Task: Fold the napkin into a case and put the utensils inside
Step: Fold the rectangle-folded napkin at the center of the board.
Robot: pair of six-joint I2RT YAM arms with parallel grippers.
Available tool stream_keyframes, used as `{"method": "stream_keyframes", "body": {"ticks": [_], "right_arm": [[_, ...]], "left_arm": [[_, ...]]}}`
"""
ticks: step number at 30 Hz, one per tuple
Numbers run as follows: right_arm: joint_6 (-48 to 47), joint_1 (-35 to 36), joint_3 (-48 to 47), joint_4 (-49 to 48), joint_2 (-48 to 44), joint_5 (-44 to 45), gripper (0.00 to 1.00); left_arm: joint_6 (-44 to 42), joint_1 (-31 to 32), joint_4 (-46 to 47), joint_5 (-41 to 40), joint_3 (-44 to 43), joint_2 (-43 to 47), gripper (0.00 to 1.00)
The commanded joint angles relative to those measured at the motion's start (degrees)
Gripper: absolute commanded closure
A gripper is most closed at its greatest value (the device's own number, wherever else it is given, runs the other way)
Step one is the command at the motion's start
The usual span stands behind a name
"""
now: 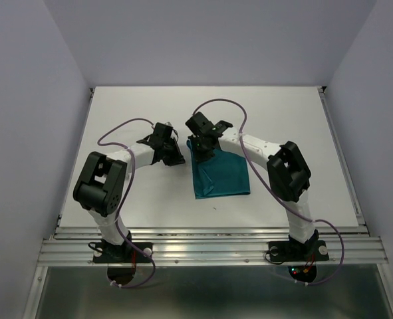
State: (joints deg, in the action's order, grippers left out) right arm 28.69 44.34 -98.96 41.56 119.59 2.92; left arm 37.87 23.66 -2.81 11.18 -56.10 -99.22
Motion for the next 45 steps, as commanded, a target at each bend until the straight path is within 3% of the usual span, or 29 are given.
{"method": "stream_keyframes", "body": {"ticks": [1, 2, 3, 5, 10, 16, 19, 25, 40, 45], "right_arm": [[-0.12, 0.58, -3.00, -2.62, 0.12, -2.20, 0.77], [-0.30, 0.58, -3.08, -2.80, 0.12, -2.39, 0.72], [-0.82, 0.58, -3.17, -2.89, -0.06, -4.48, 0.54], [-1.09, 0.58, -3.26, -2.89, -0.84, -3.98, 0.39], [-0.74, -1.44, 2.44, -4.81, -9.17, -0.63, 0.37], [1.19, -4.52, 15.18, -7.02, -17.97, 0.51, 0.53], [2.95, -4.52, 20.98, -8.51, -19.22, -0.72, 0.67], [5.42, -4.52, 27.41, -12.38, -18.61, -4.67, 0.82], [0.67, 1.45, 25.57, -11.41, -12.19, -5.11, 0.87], [-0.56, 3.65, 23.55, -10.80, -10.26, -4.76, 0.87]], "left_arm": [[-1.22, -0.02, -1.85, -1.69, 0.55, 2.72, 0.77], [-1.13, -0.02, -1.85, -1.69, 0.55, 2.89, 0.77], [-1.04, -0.19, -2.02, -1.77, 0.55, 2.98, 0.77], [-1.13, -0.37, -2.29, -1.95, 0.20, 3.24, 0.77], [-1.57, -0.63, -3.52, -2.57, -1.29, 4.38, 0.77], [-1.13, -0.37, -2.55, -1.16, -3.58, 5.44, 0.77], [-1.39, 0.51, -1.94, -0.20, -6.29, 4.13, 0.77], [-2.18, 1.83, -2.20, 1.04, -9.64, -1.06, 0.77], [-1.13, 1.92, -2.90, -1.42, -8.24, -0.10, 0.77], [-1.22, 0.43, -4.31, -2.04, -8.07, 3.93, 0.77]]}}
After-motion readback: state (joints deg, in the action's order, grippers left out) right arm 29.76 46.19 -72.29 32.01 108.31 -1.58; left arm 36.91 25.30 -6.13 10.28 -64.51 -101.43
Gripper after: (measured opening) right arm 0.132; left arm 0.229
